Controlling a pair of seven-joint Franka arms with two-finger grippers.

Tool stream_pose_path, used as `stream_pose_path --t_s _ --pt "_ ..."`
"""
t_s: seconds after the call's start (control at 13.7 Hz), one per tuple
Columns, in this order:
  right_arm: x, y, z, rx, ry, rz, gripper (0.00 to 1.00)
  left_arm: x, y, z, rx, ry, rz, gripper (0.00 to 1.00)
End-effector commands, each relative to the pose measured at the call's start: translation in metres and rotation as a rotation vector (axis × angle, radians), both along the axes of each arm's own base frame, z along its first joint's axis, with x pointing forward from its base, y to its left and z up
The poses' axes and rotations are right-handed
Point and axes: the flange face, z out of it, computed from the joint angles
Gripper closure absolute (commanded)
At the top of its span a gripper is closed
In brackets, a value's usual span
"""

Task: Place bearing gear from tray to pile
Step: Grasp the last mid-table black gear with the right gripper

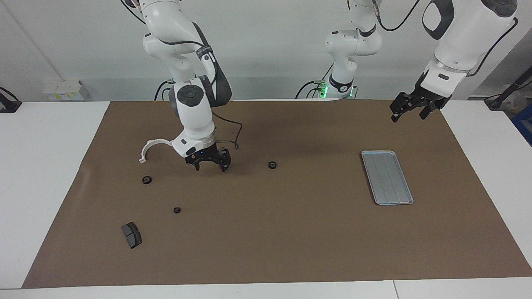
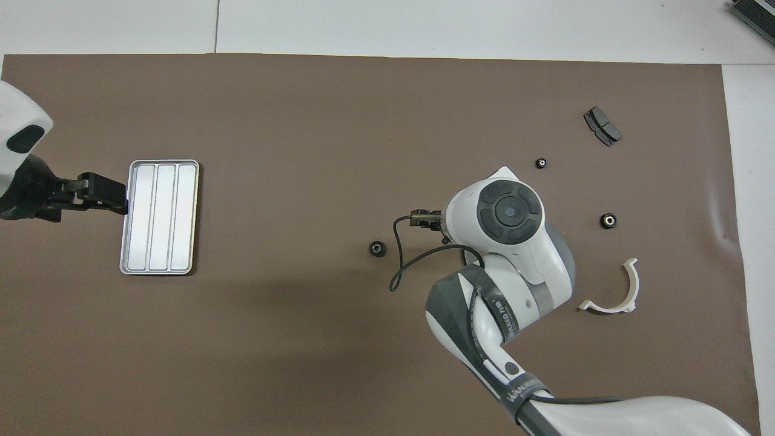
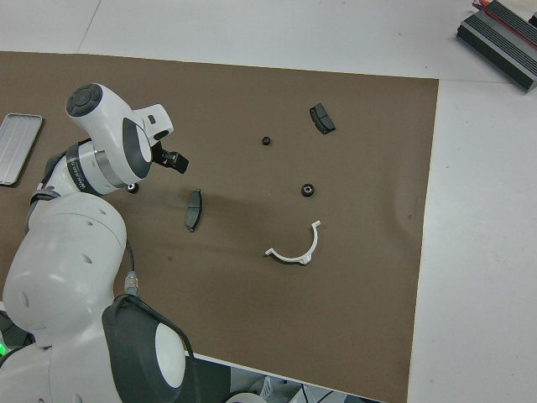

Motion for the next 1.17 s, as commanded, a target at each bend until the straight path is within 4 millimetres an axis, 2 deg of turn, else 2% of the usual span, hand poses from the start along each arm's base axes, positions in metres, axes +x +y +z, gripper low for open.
stream_pose_path --t_s 0.0,0.15,0.37,0.51,0.58,0.88,0.95,1.02,1.1 --pt "0.003 0.039 -0.01 0.017 0.009 -0.018 0.0 -0.011 0.001 0.002 0.023 -0.032 -0.021 0.0" --pt "0.0 0.077 -0.025 0.019 0.015 -0.013 0.0 -0.011 -0.001 0.002 0.023 -0.03 -0.026 0.0" --pt "0.001 0.111 -0.046 0.024 0.012 -0.01 0.0 -0.012 -0.003 0.002 0.023 -0.035 -0.032 0.0" --pt "-0.002 0.119 -0.056 0.023 0.017 -0.006 0.03 -0.008 -0.004 0.001 0.02 -0.068 -0.032 0.0" --pt "-0.013 0.132 -0.064 0.023 0.021 0.006 0.04 -0.005 -0.004 0.002 0.018 -0.093 -0.032 0.0" --pt "-0.026 0.128 -0.086 0.01 0.04 0.013 0.17 0.003 -0.001 0.005 0.024 -0.144 -0.089 0.0" --pt "-0.029 0.126 -0.089 0.008 0.042 0.014 0.26 0.004 -0.002 0.005 0.036 -0.147 -0.096 0.0" --pt "-0.029 0.126 -0.089 0.006 0.044 0.013 0.41 0.004 -0.002 0.005 0.052 -0.147 -0.1 0.0" --pt "-0.029 0.125 -0.089 0.002 0.047 0.01 0.64 0.004 -0.001 0.007 0.057 -0.149 -0.102 0.0"
